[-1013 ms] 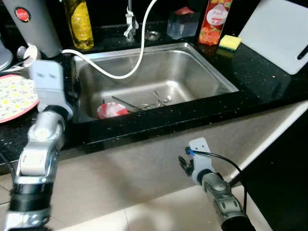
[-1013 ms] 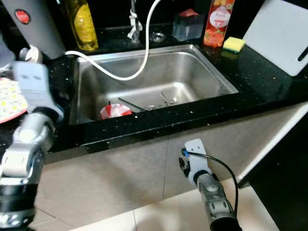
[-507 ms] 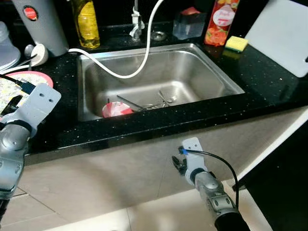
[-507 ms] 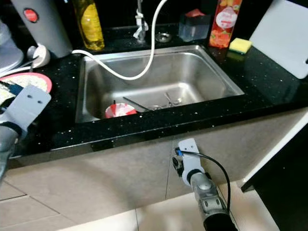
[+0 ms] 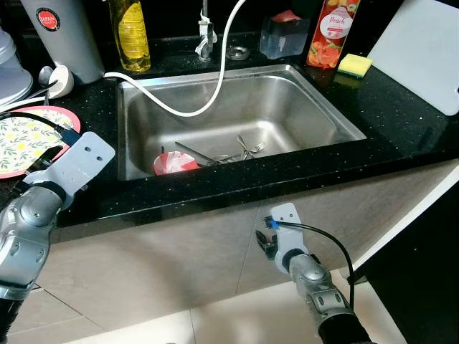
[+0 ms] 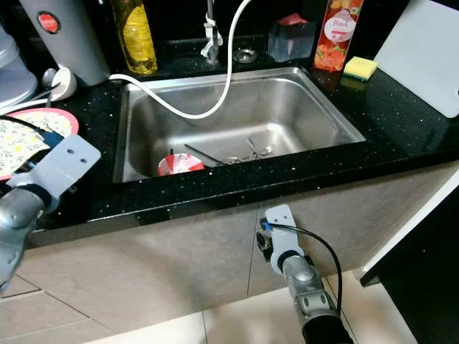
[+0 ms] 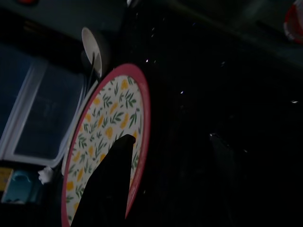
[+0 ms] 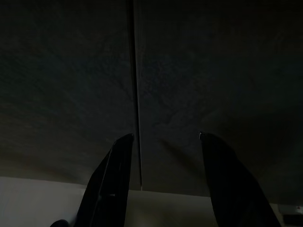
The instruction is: Kitchen organization
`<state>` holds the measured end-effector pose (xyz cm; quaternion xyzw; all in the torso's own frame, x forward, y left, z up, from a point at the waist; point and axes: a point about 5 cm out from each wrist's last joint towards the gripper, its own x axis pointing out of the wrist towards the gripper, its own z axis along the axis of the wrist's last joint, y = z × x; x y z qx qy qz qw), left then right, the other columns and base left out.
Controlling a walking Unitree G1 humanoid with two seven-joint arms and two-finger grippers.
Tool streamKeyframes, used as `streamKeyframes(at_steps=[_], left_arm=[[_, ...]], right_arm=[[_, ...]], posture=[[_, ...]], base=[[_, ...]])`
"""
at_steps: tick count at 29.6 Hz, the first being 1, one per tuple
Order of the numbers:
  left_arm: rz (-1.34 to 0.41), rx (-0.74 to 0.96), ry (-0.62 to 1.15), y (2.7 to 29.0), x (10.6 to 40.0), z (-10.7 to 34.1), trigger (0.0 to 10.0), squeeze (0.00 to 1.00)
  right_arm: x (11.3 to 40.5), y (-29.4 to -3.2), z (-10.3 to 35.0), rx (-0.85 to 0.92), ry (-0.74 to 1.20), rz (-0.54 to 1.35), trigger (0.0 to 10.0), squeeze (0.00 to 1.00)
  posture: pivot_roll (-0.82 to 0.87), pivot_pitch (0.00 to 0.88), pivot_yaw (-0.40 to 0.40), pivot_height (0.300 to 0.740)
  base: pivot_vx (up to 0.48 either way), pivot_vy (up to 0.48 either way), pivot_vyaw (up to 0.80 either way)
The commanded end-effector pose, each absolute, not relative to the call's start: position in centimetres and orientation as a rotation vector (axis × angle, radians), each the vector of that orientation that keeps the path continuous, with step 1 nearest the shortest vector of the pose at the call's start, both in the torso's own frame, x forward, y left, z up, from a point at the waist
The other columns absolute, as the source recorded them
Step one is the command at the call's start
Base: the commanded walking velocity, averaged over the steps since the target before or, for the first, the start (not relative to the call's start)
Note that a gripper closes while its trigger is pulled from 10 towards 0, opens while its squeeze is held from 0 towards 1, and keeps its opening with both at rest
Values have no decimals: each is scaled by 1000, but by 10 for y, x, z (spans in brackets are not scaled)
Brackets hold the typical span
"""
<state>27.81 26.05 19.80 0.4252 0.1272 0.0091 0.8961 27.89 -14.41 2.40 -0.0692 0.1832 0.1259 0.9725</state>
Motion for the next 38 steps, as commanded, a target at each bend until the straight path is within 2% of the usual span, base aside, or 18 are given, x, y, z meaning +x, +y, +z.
streamKeyframes(at_steps=[1, 11, 14, 19, 24, 27, 36, 38], left_arm=[[34, 828, 305, 264, 277, 191, 10000, 0], [67, 792, 388, 277, 268, 187, 10000, 0], [73, 730, 424, 283, 263, 184, 10000, 0], [68, 748, 444, 287, 261, 181, 10000, 0], [83, 804, 458, 294, 265, 181, 10000, 0], [144, 880, 484, 310, 271, 185, 10000, 0], [141, 843, 535, 316, 291, 167, 10000, 0], [109, 876, 561, 313, 293, 158, 8314, 0]], right_arm=[[278, -145, 21, -126, 377, 243, 10000, 0], [282, -149, 22, -127, 376, 233, 10000, 0], [282, -148, 21, -133, 378, 245, 10000, 0], [284, -147, 23, -127, 371, 236, 10000, 0], [282, -146, 21, -135, 372, 244, 10000, 0], [282, -146, 20, -129, 374, 239, 10000, 0], [282, -145, 23, -129, 366, 243, 10000, 0], [281, -148, 23, -132, 366, 235, 10000, 0]], posture=[[115, 0, 16, 740], [128, 0, 7, 740], [117, 0, 7, 740], [113, 0, 7, 740], [107, 0, 17, 740], [106, 0, 15, 740], [93, 0, 14, 740], [79, 0, 22, 740]], base=[[0, 0, 0], [0, 0, 0], [0, 0, 0], [0, 0, 0], [0, 0, 0], [0, 0, 0], [0, 0, 0], [0, 0, 0]])
